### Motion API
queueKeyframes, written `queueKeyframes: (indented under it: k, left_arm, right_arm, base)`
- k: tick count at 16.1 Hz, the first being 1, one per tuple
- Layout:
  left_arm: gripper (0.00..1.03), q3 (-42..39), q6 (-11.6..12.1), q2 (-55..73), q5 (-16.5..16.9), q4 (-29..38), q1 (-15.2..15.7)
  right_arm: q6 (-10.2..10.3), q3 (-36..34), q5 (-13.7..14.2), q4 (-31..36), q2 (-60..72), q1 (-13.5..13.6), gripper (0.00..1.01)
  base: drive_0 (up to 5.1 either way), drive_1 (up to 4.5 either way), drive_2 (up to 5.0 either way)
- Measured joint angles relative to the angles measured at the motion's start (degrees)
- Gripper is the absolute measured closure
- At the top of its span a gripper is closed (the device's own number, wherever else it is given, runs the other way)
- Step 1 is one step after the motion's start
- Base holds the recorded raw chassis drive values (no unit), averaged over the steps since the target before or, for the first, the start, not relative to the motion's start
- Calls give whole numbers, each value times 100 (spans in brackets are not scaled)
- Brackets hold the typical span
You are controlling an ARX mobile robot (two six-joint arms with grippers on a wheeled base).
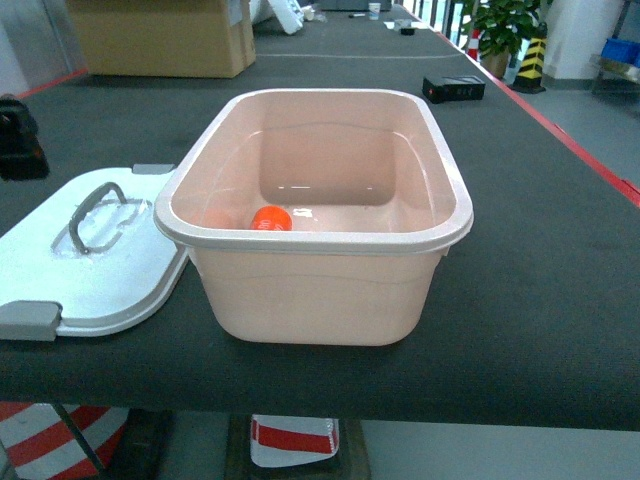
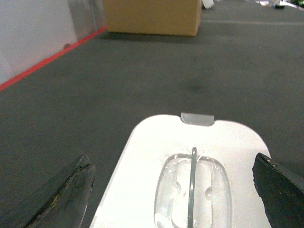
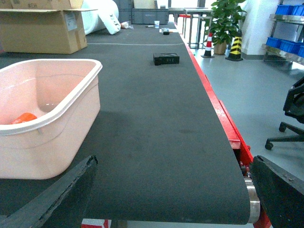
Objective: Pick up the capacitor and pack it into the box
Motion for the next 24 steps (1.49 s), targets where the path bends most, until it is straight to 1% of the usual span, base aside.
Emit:
queueKeyframes:
  k: [2,12,18,19,21,24]
  left_arm:
    - [5,400,48,654,181,-46,-7]
    - [5,968,129,1314,199,-409,-13]
    - [5,1368,125,1617,404,-608,-11]
    - [11,1493,129,1727,435,-662,-22]
    - [34,1648,116,1884,468,-872,-24]
    - [67,1670,105,2017,501,-920,-26]
  right_arm:
    - [2,0,0,0,0,0,3]
    - [2,0,2,0,0,0,3]
    - [0,0,0,2,0,0,3]
    - [0,0,0,0,0,0,3]
    - [0,-2,0,2,0,0,3]
    - [0,0,0,0,0,0,3]
  base:
    - [0,0,0]
    - [0,0,0]
    - [0,0,0]
    - [0,0,0]
    - [0,0,0]
    - [0,0,0]
